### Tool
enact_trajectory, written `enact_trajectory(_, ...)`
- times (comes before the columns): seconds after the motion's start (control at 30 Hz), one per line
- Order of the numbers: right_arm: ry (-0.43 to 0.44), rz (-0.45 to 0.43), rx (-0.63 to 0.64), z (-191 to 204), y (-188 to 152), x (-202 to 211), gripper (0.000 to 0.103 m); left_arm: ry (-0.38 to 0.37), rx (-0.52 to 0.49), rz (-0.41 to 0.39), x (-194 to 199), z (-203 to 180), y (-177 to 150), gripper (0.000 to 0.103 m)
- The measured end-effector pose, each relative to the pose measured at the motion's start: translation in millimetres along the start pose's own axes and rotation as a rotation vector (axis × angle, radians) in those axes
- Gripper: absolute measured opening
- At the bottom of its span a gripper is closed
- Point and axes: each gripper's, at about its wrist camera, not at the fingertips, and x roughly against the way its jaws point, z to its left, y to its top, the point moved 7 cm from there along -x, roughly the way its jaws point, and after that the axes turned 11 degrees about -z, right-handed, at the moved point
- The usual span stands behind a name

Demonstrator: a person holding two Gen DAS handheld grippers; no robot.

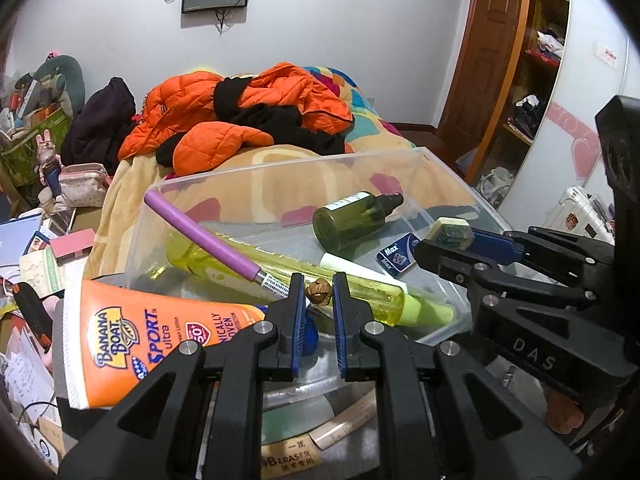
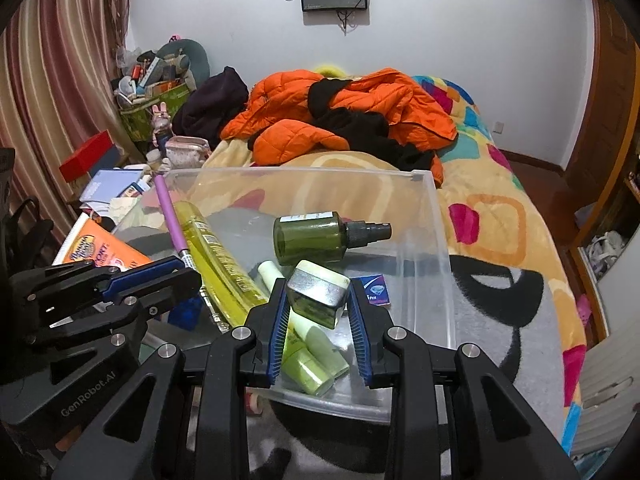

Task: Organize objects
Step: 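Carry both held items over the clear box, lower them in and open both tools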

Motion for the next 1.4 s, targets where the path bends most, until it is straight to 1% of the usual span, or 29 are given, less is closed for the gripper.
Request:
enact_trajectory(0.27, -0.006, 0.006, 0.025, 3, -1, -5, 0.027, -0.011, 0.018, 0.011, -4, 2, -1, 0.012)
enact_trajectory(0.4, 0.018, 0.02, 0.021, 7, -3, -6, 0.027, -0.011, 0.02, 0.013, -3, 2, -1, 0.012)
enact_trajectory(0.5, 0.026, 0.019, 0.019, 8, -3, -4, 0.03, -0.02, 0.021, 0.011, -1, 1, -1, 0.012)
enact_trajectory(0.57, 0.025, 0.012, 0.019, 9, -2, 0, 0.034, -0.022, 0.016, 0.006, 2, -1, 0, 0.012)
enact_trajectory(0.67, 0.025, -0.004, 0.015, 8, 0, 6, 0.039, -0.021, 0.004, -0.006, 9, -4, 2, 0.013)
enact_trajectory(0.77, 0.024, -0.022, 0.01, 7, 4, 15, 0.042, -0.021, 0.001, -0.024, 17, -6, 6, 0.02)
enact_trajectory(0.87, 0.022, -0.044, 0.002, 5, 5, 27, 0.046, -0.024, 0.0, -0.042, 27, -7, 9, 0.02)
enact_trajectory(0.93, 0.025, -0.059, -0.008, 4, 6, 36, 0.049, -0.02, -0.002, -0.051, 32, -7, 11, 0.022)
enact_trajectory(1.0, 0.028, -0.07, -0.018, 2, 6, 44, 0.053, -0.018, -0.002, -0.061, 39, -8, 12, 0.032)
enact_trajectory(1.07, 0.03, -0.081, -0.024, 1, 5, 52, 0.057, -0.013, -0.005, -0.074, 46, -8, 13, 0.036)
enact_trajectory(1.13, 0.032, -0.088, -0.023, 1, 5, 60, 0.059, -0.009, -0.009, -0.084, 53, -9, 13, 0.037)
enact_trajectory(1.3, 0.03, -0.103, -0.01, 4, 0, 75, 0.066, 0.004, -0.015, -0.112, 72, -10, 10, 0.054)
enact_trajectory(1.4, 0.029, -0.107, -0.003, 5, -3, 83, 0.07, 0.012, -0.012, -0.116, 80, -7, 7, 0.057)
